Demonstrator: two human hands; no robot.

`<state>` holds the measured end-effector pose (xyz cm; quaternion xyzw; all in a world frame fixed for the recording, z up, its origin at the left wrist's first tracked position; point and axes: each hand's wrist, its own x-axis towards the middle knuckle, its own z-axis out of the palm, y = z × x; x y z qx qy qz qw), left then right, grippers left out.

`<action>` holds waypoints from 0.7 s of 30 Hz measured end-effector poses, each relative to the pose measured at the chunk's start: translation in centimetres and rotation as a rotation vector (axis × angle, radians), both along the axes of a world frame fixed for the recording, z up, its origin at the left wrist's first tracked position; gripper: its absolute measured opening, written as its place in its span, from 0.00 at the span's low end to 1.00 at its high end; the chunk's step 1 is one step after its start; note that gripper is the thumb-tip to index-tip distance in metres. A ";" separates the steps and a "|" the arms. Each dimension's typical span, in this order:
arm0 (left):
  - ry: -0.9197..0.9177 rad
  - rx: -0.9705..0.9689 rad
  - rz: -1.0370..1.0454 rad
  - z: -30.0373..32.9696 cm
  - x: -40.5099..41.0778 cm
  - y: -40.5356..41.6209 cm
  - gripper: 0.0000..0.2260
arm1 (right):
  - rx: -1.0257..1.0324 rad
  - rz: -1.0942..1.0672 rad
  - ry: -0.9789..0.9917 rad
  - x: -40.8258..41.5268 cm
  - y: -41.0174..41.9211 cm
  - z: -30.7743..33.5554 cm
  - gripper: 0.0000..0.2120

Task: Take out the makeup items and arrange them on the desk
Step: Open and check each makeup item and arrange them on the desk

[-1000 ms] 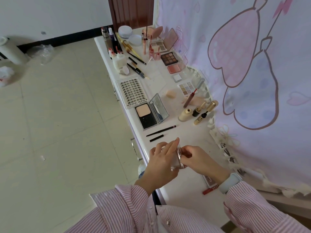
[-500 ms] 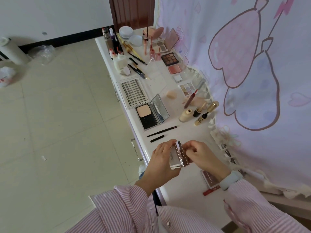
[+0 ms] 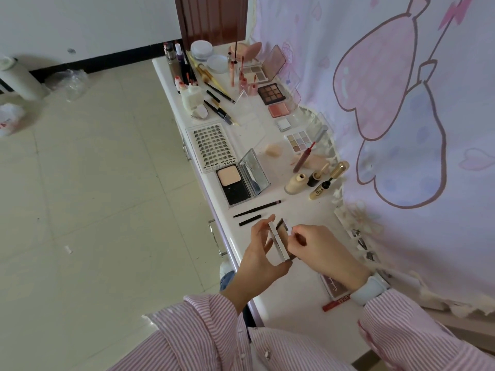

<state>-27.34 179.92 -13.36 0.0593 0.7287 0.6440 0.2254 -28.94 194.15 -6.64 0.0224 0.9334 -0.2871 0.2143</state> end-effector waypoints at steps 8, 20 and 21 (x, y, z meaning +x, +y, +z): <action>-0.092 0.207 0.106 0.7 -1.3 0.4 0.34 | 0.418 0.117 0.244 -1.0 -1.3 1.3 0.12; 0.041 -0.287 0.059 -0.5 -1.1 -0.5 0.43 | 0.343 -0.006 0.341 -1.3 1.2 1.2 0.11; 0.200 -0.441 -0.003 -0.5 -1.0 -0.4 0.43 | 0.345 -0.006 0.331 -1.1 1.3 1.1 0.11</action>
